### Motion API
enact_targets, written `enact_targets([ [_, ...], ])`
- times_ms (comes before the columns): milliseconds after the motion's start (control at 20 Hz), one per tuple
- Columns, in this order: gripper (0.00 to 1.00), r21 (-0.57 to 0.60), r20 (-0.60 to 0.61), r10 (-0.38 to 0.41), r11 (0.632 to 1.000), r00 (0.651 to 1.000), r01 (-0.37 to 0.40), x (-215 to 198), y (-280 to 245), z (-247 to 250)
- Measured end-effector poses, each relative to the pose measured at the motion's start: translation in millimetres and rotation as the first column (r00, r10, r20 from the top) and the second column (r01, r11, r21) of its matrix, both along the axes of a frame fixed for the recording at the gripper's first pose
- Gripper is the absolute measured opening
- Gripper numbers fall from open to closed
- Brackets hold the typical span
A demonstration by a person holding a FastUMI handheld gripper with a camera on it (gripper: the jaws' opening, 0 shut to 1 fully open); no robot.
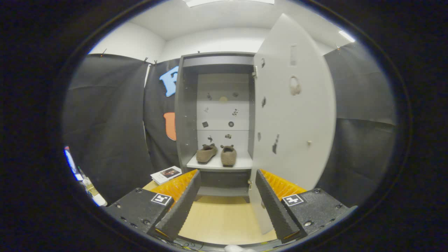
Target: Open the shoe cabinet door, grab the shoes and put them into the shoe cabinet, then close the shoe cabinet door.
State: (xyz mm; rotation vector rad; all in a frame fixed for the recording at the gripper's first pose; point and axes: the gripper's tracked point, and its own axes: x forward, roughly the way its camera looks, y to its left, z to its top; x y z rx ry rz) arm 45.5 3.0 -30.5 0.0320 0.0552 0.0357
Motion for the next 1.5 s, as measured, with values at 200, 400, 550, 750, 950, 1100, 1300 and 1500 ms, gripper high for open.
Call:
enact_targets([
  [200, 1.00, 0.037, -0.003, -0.105, 0.994, 0.994, 0.105, -27, -77, 4],
  [400, 1.00, 0.063, 0.002, -0.199, 0.978, 0.980, 0.198, -30, -157, 10],
  [550, 1.00, 0.069, 0.003, -0.207, 0.976, 0.978, 0.207, -10, -198, 15],
  [750, 1.00, 0.059, -0.018, -0.114, 0.992, 0.993, 0.115, 32, -206, 13],
  [950, 1.00, 0.016, -0.017, -0.038, 0.999, 0.999, 0.038, 52, -199, 14],
  [1100, 0.98, 0.008, -0.035, 0.025, 1.000, 0.999, -0.025, 54, -182, 13],
  [1300, 0.95, 0.000, -0.026, 0.085, 0.996, 0.996, -0.085, 50, -138, 14],
  [1500, 0.95, 0.012, -0.025, 0.135, 0.991, 0.990, -0.135, 54, -80, 12],
])
